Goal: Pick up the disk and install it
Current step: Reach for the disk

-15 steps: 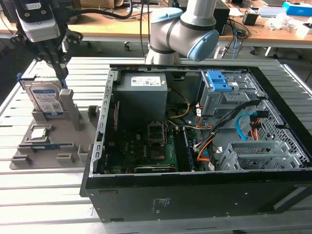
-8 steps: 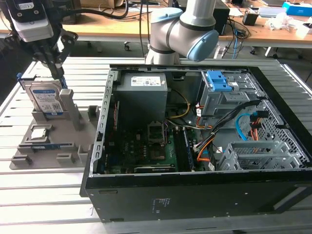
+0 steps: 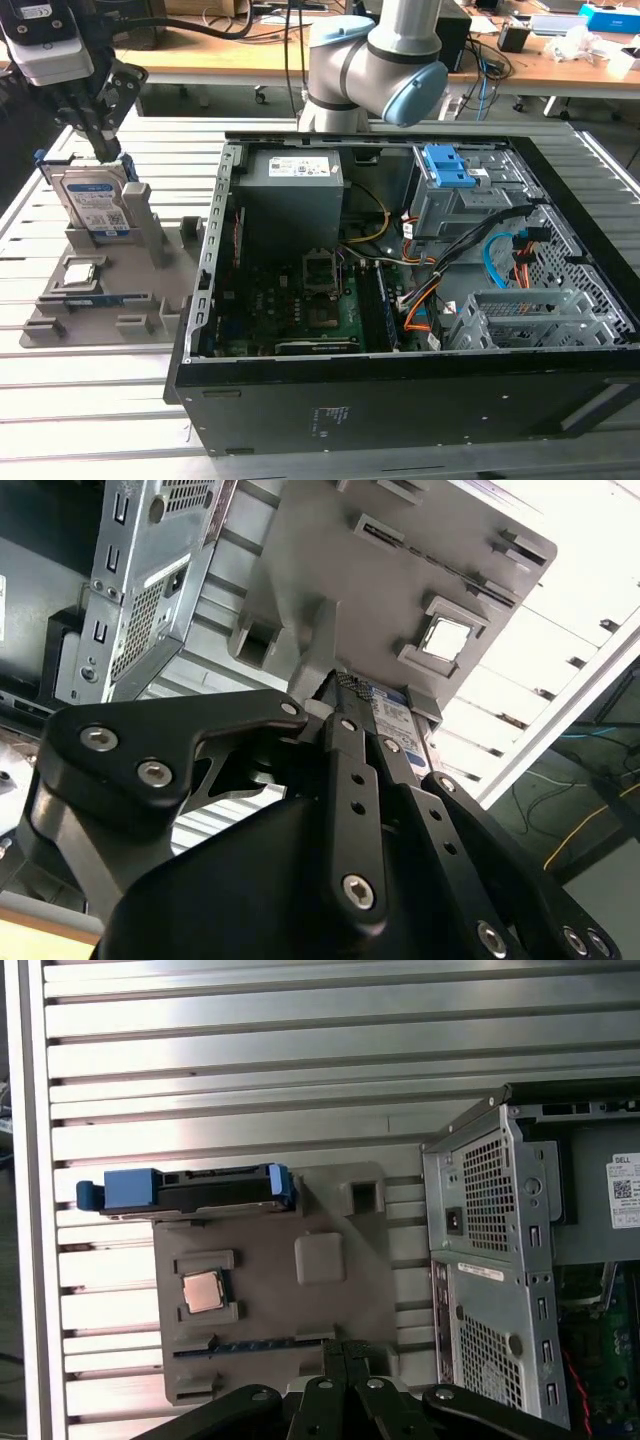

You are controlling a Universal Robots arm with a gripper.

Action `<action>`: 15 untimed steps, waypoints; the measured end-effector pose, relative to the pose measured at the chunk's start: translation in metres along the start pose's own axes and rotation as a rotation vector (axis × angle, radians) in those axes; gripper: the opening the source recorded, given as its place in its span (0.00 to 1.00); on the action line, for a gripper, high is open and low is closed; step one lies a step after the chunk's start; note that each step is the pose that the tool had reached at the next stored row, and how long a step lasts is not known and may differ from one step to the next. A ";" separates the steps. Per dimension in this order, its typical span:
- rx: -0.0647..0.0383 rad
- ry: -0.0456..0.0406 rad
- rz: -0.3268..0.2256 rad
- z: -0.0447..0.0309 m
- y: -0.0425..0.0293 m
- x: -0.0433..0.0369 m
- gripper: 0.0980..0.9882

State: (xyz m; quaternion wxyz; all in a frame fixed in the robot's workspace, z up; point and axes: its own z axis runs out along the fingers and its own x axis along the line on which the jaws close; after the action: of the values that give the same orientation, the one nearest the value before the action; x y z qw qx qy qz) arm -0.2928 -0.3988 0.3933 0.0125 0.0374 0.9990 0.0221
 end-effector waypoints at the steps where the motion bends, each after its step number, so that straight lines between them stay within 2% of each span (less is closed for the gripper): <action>1: 0.000 0.0000 0.000 0.0000 -0.0001 0.0011 0.01; 15: 0.000 -0.0001 0.000 -0.0007 -0.0020 0.0262 0.01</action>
State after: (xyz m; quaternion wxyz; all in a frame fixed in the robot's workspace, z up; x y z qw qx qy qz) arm -0.3191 -0.3989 0.3932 0.0125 0.0374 0.9990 0.0221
